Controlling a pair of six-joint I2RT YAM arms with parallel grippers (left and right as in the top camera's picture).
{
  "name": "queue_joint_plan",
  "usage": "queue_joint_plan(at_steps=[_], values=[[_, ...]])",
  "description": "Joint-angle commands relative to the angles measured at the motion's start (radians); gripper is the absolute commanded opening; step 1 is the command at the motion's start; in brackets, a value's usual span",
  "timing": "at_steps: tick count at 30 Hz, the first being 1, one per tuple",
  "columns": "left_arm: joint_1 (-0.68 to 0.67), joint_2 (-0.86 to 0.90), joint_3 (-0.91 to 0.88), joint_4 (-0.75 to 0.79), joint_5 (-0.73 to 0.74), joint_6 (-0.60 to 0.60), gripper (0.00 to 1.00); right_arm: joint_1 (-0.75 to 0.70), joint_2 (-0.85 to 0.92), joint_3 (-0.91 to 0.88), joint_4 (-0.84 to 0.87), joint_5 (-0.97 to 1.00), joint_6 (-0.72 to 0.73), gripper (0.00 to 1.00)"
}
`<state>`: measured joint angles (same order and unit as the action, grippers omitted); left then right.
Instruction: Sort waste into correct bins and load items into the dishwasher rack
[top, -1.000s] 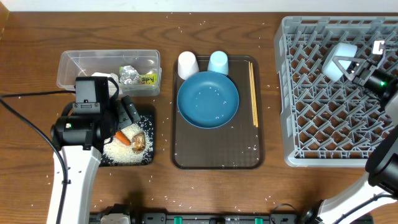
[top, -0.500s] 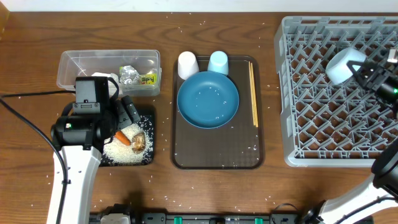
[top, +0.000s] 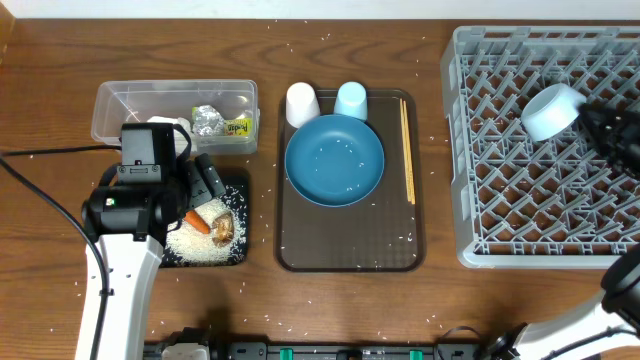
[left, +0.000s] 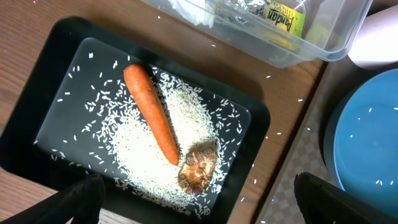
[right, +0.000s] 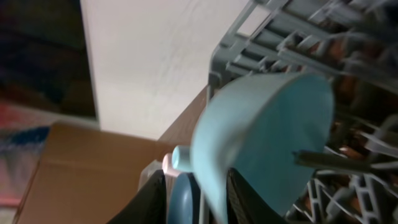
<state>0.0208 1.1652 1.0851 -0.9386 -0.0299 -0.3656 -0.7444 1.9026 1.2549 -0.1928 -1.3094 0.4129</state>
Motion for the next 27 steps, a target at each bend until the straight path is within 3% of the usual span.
queue_joint_plan(at_steps=[1, 10, 15, 19, 27], values=[[0.002, 0.003, -0.001, -0.003, -0.008, 0.005, 0.98, -0.018, -0.115, 0.003, -0.045, 0.071, -0.024, 0.29], [0.002, 0.003, -0.001, -0.003, -0.008, 0.006, 0.98, 0.001, -0.409, 0.003, -0.177, 0.178, -0.097, 0.58], [0.002, 0.003, -0.001, -0.003, -0.008, 0.006, 0.98, 0.079, -0.55, 0.003, -0.247, 0.184, -0.138, 0.63], [0.002, 0.003, -0.001, -0.003, -0.008, 0.006, 0.98, 0.246, -0.627, 0.003, -0.351, 0.306, -0.213, 0.63], [0.002, 0.003, -0.001, -0.003, -0.008, 0.005, 0.98, 0.748, -0.606, 0.003, -0.461, 0.749, -0.317, 0.64]])
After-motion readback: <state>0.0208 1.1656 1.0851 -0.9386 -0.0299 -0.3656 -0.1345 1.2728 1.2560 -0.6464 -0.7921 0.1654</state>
